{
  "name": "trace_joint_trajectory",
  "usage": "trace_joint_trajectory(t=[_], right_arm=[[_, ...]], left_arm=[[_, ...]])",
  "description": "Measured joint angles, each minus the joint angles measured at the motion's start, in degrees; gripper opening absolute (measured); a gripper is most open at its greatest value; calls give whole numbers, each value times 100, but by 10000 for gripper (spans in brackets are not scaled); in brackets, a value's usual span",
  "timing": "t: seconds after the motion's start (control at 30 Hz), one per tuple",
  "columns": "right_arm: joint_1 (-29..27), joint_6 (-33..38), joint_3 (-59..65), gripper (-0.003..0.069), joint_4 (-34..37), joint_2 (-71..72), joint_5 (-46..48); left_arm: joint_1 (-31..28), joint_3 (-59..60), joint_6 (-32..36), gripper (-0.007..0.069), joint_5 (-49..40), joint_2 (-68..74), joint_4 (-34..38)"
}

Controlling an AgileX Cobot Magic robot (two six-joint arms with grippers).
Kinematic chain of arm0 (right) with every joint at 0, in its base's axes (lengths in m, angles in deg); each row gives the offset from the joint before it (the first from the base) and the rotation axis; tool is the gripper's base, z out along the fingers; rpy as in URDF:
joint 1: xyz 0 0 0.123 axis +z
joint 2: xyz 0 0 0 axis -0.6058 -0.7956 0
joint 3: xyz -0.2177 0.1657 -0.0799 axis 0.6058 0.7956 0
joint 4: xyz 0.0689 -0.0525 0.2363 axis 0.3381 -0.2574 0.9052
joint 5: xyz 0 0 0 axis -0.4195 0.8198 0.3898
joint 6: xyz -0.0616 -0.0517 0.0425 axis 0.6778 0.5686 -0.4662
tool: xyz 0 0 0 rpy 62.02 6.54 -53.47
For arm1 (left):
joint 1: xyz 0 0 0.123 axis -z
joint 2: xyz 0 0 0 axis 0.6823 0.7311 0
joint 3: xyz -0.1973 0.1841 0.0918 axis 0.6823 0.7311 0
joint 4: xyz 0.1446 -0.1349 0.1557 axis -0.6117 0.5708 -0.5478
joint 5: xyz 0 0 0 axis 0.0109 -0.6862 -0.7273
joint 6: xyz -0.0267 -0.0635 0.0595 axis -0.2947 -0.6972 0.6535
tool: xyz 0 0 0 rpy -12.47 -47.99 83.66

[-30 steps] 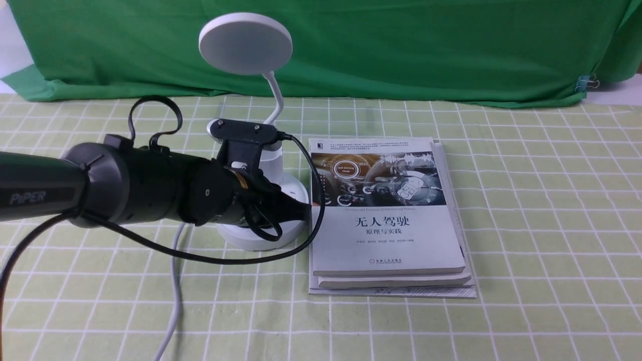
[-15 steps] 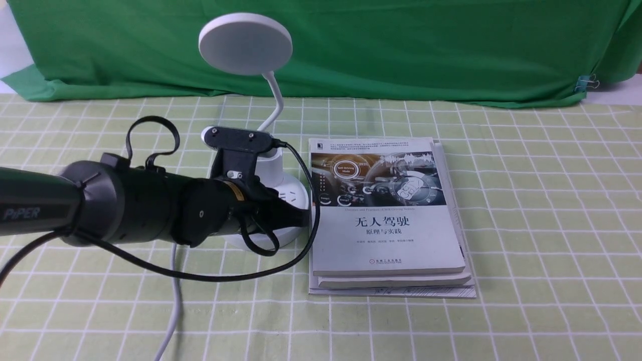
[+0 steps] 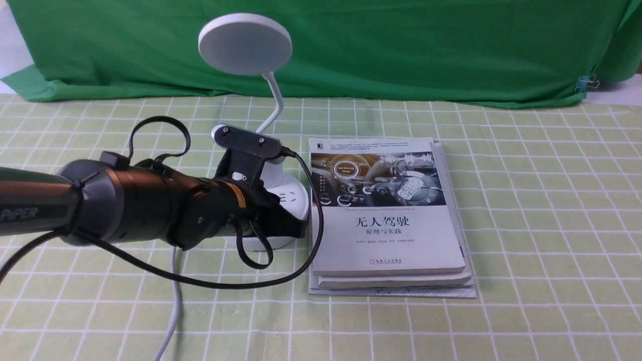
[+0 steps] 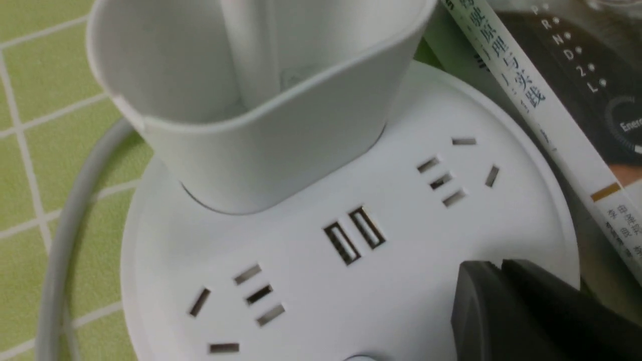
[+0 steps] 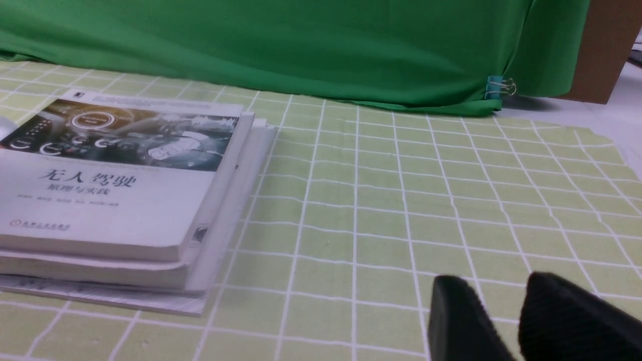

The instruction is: Turn on the table lamp on the green coffee tablecloth with your hand.

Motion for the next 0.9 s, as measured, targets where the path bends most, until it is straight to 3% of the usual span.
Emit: trace_joint_trajectory(t=[0.3, 0.53, 0.9], right_arm=[[0, -2, 0, 245, 0, 0, 0], [0, -2, 0, 245, 0, 0, 0], [0, -2, 0, 245, 0, 0, 0]], left_arm=[[0, 65, -140, 19, -66, -259, -92], [0, 483, -225, 19, -854, -1331, -98], [0, 3446, -415, 19, -187, -5444, -66]])
